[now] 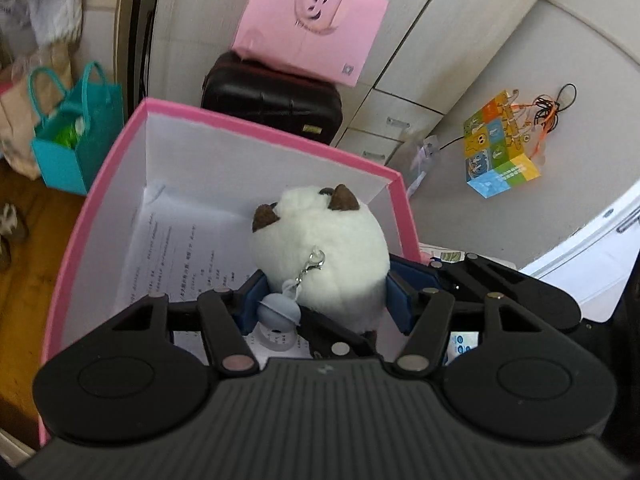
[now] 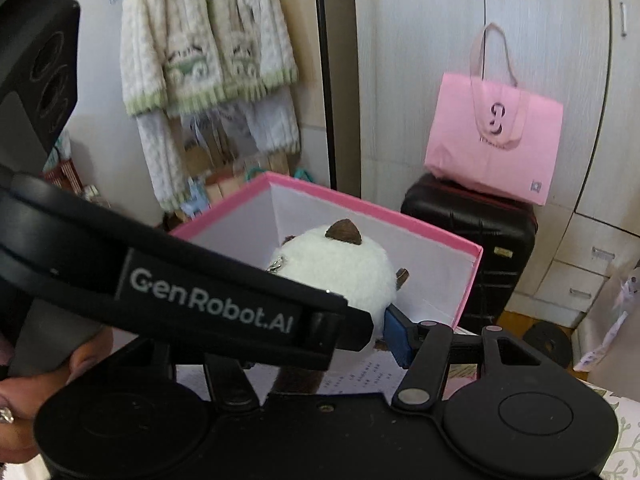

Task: Organize soft objects
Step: 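Lift the white cat plush with the left gripper into the pink shoebox, then open the left gripper to drop the cat plush and withdraw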

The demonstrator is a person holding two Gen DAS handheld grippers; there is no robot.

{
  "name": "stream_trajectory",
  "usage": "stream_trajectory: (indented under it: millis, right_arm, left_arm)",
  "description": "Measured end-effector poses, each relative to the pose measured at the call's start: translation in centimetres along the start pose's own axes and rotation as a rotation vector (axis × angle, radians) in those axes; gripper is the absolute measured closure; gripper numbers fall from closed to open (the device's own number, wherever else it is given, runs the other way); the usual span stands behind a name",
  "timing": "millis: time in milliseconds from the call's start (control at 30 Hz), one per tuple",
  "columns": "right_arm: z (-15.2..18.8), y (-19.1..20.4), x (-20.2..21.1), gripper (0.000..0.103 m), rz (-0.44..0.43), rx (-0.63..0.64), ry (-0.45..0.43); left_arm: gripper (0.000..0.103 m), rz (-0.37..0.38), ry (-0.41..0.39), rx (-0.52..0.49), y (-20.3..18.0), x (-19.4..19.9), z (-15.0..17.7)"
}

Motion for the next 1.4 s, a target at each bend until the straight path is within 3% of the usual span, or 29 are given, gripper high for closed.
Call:
stream_trajectory:
  millis: [333, 567, 933, 1267, 1400]
  right_arm:
    - [0.1, 0.8, -1.3, 0.037, 0.101, 0.122, 0.011]
    - [0.7, 0.7, 1.2, 0.037, 0.086, 0.128, -0.013]
    - [3.4, 0.7, 9.0, 0.036, 0.041, 0.093, -0.045]
    - [5.6, 1.5, 15.6, 0.036, -0.026, 0.089, -0.064]
    - [6.7, 0.5, 18.7, 0.033, -0.036, 0.072, -0.090]
  left_arm:
    - [0.043, -0.005, 0.009, 0.049, 1.7, -0.9, 0.3]
    - [0.040, 0.062, -0.037, -0.069, -0.1, 3.2, 2.0]
    - [0.038, -0.033, -0.129, -0.252, -3.0, 11.5, 7.5]
    - [0.036, -0.021, -0.136, -0.400, -6.7, 16.7, 12.1]
    - [0.030, 0.005, -0.145, -0.475, -8.7, 18.2, 13.9]
Point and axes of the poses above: each gripper's, at about its wrist camera, not at the fingertips, and x roughly against the way its jaws point, y to its left, z to its underside, the point moved 2 cm from there along -x, roughly the way its jaws point, and after that the axes turned 11 degrees about z, right-handed, at the moved point
